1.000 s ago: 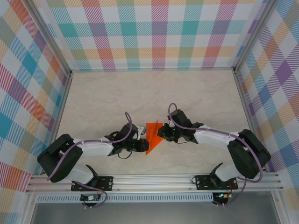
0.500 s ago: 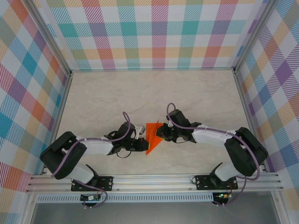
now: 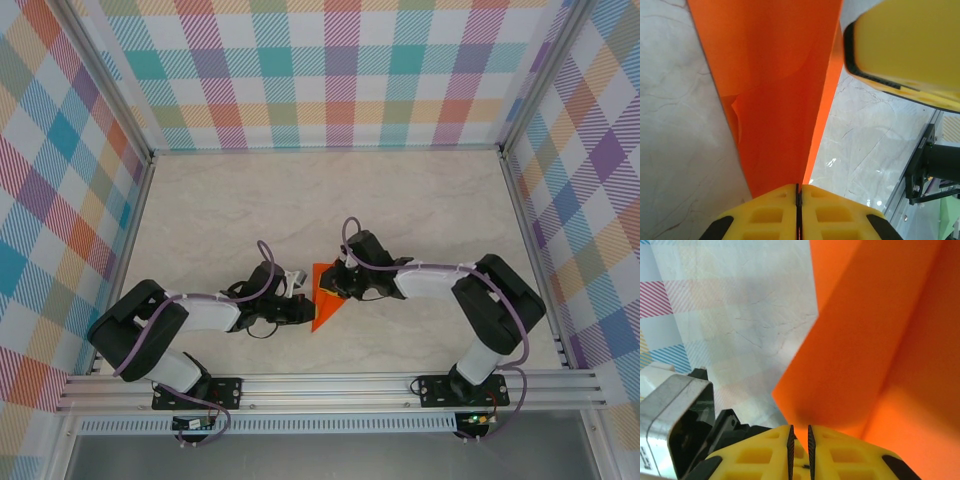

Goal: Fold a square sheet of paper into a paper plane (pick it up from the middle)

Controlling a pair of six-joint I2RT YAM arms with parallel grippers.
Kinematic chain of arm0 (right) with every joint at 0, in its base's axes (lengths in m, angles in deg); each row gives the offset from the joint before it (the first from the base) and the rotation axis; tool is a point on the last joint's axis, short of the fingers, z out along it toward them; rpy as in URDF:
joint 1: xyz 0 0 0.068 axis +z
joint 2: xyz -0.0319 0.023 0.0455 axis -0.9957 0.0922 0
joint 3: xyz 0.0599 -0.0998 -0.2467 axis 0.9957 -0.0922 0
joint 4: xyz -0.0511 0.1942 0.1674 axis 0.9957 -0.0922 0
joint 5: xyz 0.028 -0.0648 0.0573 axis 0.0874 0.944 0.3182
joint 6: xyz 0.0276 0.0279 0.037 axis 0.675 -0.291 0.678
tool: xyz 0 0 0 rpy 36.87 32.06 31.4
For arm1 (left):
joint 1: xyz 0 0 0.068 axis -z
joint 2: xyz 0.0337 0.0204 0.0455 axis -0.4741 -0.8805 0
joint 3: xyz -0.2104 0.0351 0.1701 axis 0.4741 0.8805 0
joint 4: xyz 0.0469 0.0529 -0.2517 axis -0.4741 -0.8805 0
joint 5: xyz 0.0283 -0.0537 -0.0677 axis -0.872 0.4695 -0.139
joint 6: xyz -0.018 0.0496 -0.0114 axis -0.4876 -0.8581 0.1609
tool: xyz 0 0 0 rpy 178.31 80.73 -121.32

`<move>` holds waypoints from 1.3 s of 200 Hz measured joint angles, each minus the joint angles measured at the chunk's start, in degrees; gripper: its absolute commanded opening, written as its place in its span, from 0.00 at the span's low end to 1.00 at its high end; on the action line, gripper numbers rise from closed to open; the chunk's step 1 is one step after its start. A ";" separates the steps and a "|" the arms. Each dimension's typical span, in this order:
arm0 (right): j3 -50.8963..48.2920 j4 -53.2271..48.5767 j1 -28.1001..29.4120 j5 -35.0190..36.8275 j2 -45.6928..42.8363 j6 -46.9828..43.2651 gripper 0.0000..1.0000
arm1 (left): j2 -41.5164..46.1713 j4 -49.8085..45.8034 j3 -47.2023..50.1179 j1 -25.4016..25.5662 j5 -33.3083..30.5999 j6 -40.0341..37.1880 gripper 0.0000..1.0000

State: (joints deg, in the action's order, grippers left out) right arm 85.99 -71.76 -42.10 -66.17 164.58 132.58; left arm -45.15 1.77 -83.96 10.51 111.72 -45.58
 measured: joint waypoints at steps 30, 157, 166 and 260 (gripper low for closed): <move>0.90 1.44 0.22 -0.33 2.69 1.03 0.18 | -1.38 0.72 0.24 -0.35 0.26 0.92 0.08; 1.42 -4.63 0.22 5.35 0.07 0.96 0.20 | -3.74 4.92 1.36 -3.04 3.72 5.25 0.07; 1.42 -4.92 0.22 5.81 -0.94 0.74 0.19 | -3.87 5.03 1.36 -3.23 3.96 5.33 0.07; 1.53 -1.07 1.38 2.71 2.49 0.61 0.18 | -6.21 7.43 1.33 -5.38 8.50 7.69 0.07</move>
State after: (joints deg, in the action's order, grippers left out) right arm 87.52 -72.83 -40.72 -63.46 167.07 133.19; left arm -51.36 9.20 -82.63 5.13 120.22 -37.88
